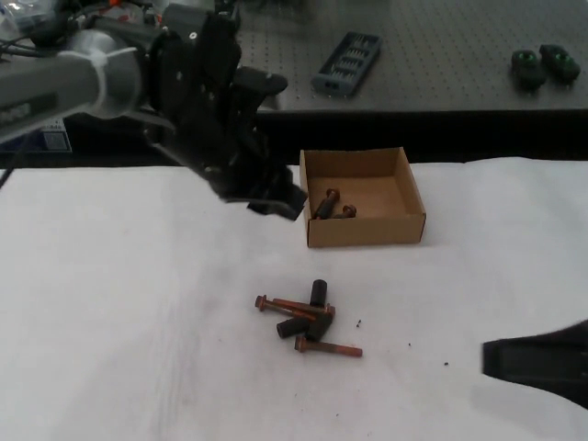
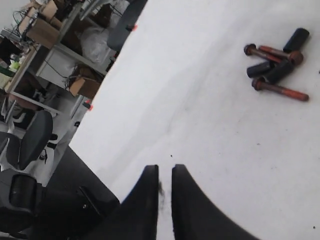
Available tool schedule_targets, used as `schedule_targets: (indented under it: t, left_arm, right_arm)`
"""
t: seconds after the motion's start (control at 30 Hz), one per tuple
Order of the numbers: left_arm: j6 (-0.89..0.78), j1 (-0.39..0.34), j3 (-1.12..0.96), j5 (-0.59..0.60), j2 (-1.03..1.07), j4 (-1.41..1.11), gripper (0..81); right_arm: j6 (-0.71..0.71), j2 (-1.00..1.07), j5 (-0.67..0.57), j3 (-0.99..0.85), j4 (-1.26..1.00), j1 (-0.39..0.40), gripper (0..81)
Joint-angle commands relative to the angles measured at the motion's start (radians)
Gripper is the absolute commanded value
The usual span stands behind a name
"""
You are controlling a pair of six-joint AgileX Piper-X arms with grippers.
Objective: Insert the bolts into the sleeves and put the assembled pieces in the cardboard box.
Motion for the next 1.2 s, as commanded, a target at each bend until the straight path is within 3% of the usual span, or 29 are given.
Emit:
schedule_targets:
  t: [0.0, 0.3, 0.43, 0.63, 0.9, 0.97, 1.07, 1.17]
  left_arm:
    - [0.011, 0.002, 0.045, -0.029, -0.084, 0.026, 29.4]
    - [-0.029, 0.029, 0.193, -0.217, -0.328, 0.134, 29.4]
    - [-0.059, 0.084, 0.269, -0.22, -0.43, 0.172, 29.4]
    - [-0.064, 0.167, 0.366, 0.01, -0.538, 0.202, 29.4]
    - [-0.064, 0.19, 0.371, 0.353, -0.546, 0.194, 29.3]
    - [-0.064, 0.19, 0.371, 0.343, -0.546, 0.194, 29.3]
    - [-0.064, 0.19, 0.371, 0.221, -0.546, 0.19, 29.3]
    - [-0.064, 0.19, 0.371, 0.193, -0.546, 0.19, 29.3]
  right_arm:
    - [-0.057, 0.078, -0.018, -0.043, -0.018, -0.007, 8.5]
    - [-0.31, 0.501, 0.052, -0.376, 0.058, 0.085, 8.5]
    - [-0.385, 0.65, 0.066, -0.497, 0.107, 0.137, 8.5]
    - [-0.508, 0.774, 0.096, -0.577, 0.183, 0.19, 8.5]
    - [-0.512, 0.775, 0.092, -0.577, 0.183, 0.209, 8.5]
    - [-0.512, 0.775, 0.092, -0.577, 0.181, 0.209, 8.5]
    - [-0.523, 0.775, 0.092, -0.577, 0.181, 0.209, 8.5]
    - [-0.59, 0.775, 0.173, -0.579, 0.18, 0.213, 8.5]
